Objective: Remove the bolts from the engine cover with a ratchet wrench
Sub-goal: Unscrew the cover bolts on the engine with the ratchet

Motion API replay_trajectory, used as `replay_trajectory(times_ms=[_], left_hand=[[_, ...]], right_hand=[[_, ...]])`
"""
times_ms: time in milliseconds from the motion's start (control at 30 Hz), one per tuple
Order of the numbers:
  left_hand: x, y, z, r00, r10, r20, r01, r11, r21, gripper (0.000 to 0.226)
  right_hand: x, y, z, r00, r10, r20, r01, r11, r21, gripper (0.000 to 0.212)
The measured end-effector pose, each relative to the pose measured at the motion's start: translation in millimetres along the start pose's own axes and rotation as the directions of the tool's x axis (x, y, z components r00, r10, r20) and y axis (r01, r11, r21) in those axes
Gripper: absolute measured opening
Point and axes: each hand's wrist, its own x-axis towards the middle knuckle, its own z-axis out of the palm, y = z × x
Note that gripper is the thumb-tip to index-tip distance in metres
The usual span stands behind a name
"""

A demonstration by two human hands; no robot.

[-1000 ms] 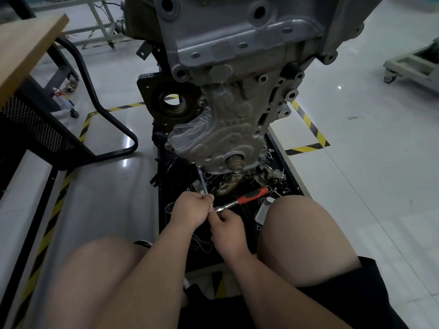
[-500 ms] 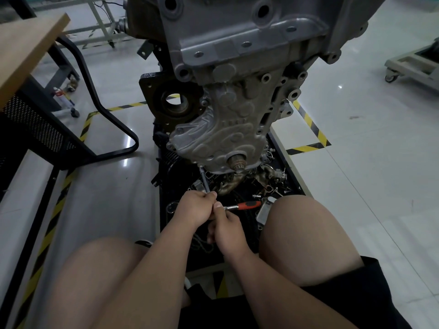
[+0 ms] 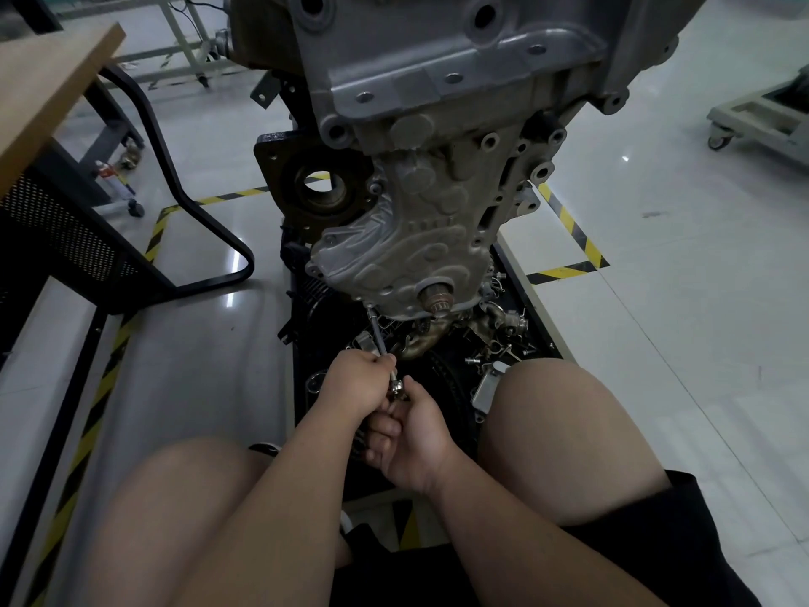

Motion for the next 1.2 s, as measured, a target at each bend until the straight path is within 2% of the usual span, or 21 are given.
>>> replay_trajectory(times_ms=[200,567,667,800,1000,1100,1200], left_hand=[[0,-1,0,0.998,0.041,-0.038,-0.038,0.997,0.06,0.039],[-1,0,-2,0.998,0.046,-0.043,-0.043,0.998,0.051,0.039],[-2,1,-2,0.998,0.05,-0.037,-0.049,0.998,0.034,0.039],[-2,0,-1,0.998,0.058,-0.033,-0.057,0.998,0.026,0.036],[-1,0,-1,0.998,0.056,-0.037,-0.055,0.998,0.023,0.042],[-1,0,-1,0.998,0.054,-0.034,-0.053,0.998,0.015,0.04],[-2,1,-2,0.998,0.053,-0.029,-0.053,0.998,-0.016,0.036]], right_hand=[[0,0,0,1.0,0.001,0.007,-0.001,1.0,-0.023,0.054],[2,1,-2,0.984,-0.148,-0.099,0.115,0.953,-0.282,0.055],[4,3,-6,0.947,-0.297,-0.123,0.22,0.878,-0.425,0.051],[4,6,-12,0.854,-0.508,-0.111,0.366,0.739,-0.565,0.04],[8,7,-18,0.706,-0.703,-0.087,0.396,0.493,-0.775,0.044],[11,8,-19,0.702,-0.707,-0.088,0.401,0.494,-0.772,0.044],[10,9,-19,0.747,-0.66,-0.081,0.421,0.564,-0.711,0.039]])
